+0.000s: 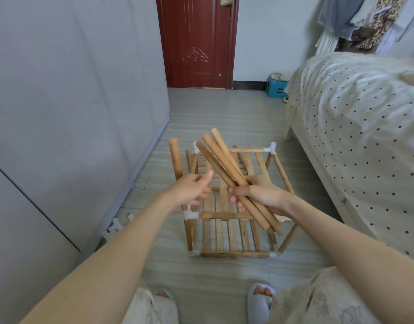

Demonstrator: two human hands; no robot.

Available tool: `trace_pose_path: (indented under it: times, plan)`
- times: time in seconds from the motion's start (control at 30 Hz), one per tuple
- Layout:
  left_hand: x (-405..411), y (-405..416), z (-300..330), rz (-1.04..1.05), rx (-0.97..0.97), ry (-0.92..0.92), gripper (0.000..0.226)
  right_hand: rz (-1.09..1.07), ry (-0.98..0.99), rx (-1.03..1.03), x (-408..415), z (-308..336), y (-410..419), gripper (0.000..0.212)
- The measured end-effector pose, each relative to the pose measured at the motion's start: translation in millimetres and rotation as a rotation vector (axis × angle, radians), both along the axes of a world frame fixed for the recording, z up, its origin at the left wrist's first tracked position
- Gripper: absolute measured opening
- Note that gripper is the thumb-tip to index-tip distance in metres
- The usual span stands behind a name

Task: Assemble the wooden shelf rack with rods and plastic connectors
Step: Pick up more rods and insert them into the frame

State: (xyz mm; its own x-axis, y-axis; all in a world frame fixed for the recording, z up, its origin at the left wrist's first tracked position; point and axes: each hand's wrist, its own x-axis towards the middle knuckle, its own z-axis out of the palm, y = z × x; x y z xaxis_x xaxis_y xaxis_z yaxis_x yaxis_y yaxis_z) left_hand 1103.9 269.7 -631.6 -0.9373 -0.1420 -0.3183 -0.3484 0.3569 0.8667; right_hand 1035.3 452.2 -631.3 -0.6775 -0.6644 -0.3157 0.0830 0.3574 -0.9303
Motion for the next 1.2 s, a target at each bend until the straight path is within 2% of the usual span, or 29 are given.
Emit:
trace_pose_path:
  times: [0.07, 0.13, 0.2, 0.27, 0.4, 0.5, 0.57, 0.67, 0.73, 0.8, 0.93, 1.2]
  plan:
    - [-3.8, 6.9, 5.9, 0.032, 0.326, 0.077, 0.053, 0.113, -0.05, 0.016, 2.9, 1.5, 2.0, 0.013]
    - [-8.8, 11.5, 8.7, 0.061, 0.584, 0.105, 0.037, 0.201, -0.132, -0.008, 3.6, 4.4, 5.5, 0.019]
    - [-13.9, 20.9, 11.5, 0.083, 0.763, 0.147, 0.026, 0.254, -0.198, -0.031, 2.8, 8.2, 11.5, 0.028]
    - [-19.2, 34.6, 14.2, 0.117, 0.823, 0.215, 0.016, 0.262, -0.235, -0.027, 1.3, 10.7, 17.8, 0.04]
    - [-33.5, 62.4, 20.9, 0.227, 0.82, 0.298, 0.013, 0.174, -0.281, -0.062, -7.2, 11.1, 32.6, 0.045]
    - [-43.1, 78.3, 22.1, 0.336, 0.831, 0.272, 0.01, 0.037, -0.222, -0.103, -14.6, 9.0, 46.2, 0.043]
    - [-48.5, 82.3, 20.0, 0.401, 0.822, 0.236, 0.011, -0.2, -0.016, -0.08, -20.2, 5.2, 53.5, 0.042]
    - [-53.6, 79.6, 12.8, 0.414, 0.762, 0.168, 0.023, -0.621, 0.349, 0.086, -34.0, -0.9, 70.3, 0.047]
    - [-56.5, 75.5, 7.4, 0.433, 0.716, 0.145, 0.032, -0.756, 0.449, 0.183, -43.2, -5.1, 87.2, 0.052]
    - [-59.2, 72.2, 3.2, 0.452, 0.685, 0.134, 0.035, -0.765, 0.472, 0.267, -49.0, -12.5, 103.5, 0.056]
    - [-65.5, 72.8, -1.2, 0.434, 0.597, 0.122, 0.035, -0.73, 0.472, 0.473, -57.9, -27.4, 123.3, 0.045]
    - [-70.7, 86.5, -6.4, 0.427, 0.529, 0.096, 0.034, -0.746, 0.348, 0.5, -66.9, -37.7, 130.6, 0.025]
